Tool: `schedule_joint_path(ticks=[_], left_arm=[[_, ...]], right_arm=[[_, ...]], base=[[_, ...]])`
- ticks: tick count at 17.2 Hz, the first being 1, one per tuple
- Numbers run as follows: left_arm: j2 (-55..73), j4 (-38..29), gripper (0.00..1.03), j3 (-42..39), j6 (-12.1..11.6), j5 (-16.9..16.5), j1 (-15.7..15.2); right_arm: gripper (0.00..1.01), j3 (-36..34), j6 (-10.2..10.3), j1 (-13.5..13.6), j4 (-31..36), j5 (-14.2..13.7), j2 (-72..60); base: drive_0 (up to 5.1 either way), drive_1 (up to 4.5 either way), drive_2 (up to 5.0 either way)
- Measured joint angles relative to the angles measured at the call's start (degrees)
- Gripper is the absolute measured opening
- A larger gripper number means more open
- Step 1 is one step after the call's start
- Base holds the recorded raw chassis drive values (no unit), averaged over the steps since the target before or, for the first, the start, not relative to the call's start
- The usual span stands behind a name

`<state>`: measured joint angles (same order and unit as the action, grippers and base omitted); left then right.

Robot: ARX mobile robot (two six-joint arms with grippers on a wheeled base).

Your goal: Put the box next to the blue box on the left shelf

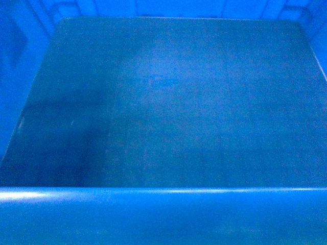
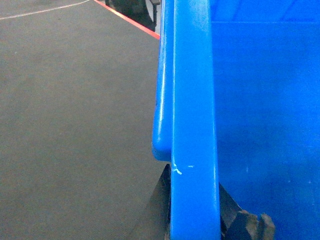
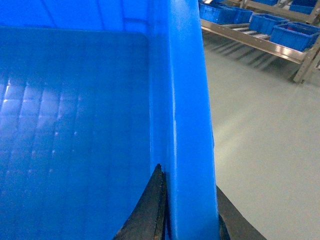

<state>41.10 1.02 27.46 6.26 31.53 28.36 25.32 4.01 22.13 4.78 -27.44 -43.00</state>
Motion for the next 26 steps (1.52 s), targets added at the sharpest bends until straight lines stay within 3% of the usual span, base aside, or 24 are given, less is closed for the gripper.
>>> schedule_joint_path(ticks=[26], left_arm=[[0.0,0.0,0.07,0.0,0.0,0.0,0.0]], right_arm=[[0.10,0.0,0.0,0.0,0.0,0.0,0.0]], base=[[-1.6,-1.56,-1.6]])
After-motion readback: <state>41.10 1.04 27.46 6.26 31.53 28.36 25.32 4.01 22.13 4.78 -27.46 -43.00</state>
